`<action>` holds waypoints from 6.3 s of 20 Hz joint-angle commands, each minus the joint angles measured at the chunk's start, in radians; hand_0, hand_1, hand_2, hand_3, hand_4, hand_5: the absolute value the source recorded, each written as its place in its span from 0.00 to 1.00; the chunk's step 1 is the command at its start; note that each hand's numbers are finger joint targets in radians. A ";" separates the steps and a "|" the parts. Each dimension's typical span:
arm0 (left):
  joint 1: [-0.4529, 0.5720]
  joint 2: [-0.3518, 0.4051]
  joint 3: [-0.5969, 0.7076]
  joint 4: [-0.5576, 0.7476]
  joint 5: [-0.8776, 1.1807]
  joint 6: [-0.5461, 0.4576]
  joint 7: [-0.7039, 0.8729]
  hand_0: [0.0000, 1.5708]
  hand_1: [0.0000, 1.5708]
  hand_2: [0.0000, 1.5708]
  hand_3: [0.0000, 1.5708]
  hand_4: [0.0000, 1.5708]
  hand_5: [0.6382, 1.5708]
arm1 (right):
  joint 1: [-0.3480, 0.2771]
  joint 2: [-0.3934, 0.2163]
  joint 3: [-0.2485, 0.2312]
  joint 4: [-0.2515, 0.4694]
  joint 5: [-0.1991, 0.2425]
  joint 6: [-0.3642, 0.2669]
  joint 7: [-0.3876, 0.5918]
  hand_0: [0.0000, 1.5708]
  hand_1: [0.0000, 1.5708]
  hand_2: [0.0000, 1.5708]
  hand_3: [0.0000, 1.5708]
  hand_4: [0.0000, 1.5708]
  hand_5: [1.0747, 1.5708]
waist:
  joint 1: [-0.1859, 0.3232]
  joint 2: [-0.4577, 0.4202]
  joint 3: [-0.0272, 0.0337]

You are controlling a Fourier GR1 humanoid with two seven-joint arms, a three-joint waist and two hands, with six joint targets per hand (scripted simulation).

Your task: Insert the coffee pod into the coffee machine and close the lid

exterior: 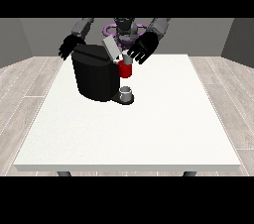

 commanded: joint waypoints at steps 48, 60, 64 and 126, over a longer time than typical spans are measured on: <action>-0.014 0.011 -0.073 0.029 -0.130 -0.055 -0.064 0.00 0.00 0.00 0.00 0.00 1.00 | -0.032 -0.009 -0.040 0.013 -0.023 -0.019 -0.037 0.00 0.00 0.00 0.00 0.30 1.00 | 0.033 0.036 0.0001; -0.027 -0.045 -0.065 0.007 -0.132 -0.089 0.011 0.00 0.00 0.00 0.00 0.00 1.00 | 0.012 0.024 -0.040 0.086 -0.015 -0.059 -0.041 0.00 0.00 0.00 0.00 0.25 1.00 | 0.059 -0.050 0.0002; 0.038 -0.037 -0.059 -0.018 -0.129 -0.069 -0.041 0.00 0.00 0.00 0.00 0.00 1.00 | 0.050 -0.005 -0.067 0.103 -0.031 -0.030 -0.084 0.00 0.00 0.00 0.00 0.26 1.00 | 0.090 -0.069 0.0001; 0.866 -0.416 0.067 -0.713 0.605 -0.107 0.026 0.00 0.00 0.00 0.00 0.00 1.00 | -0.250 -0.141 -0.089 0.213 -0.038 0.195 0.052 0.00 0.00 0.00 0.00 0.00 1.00 | 0.449 -0.198 -0.0001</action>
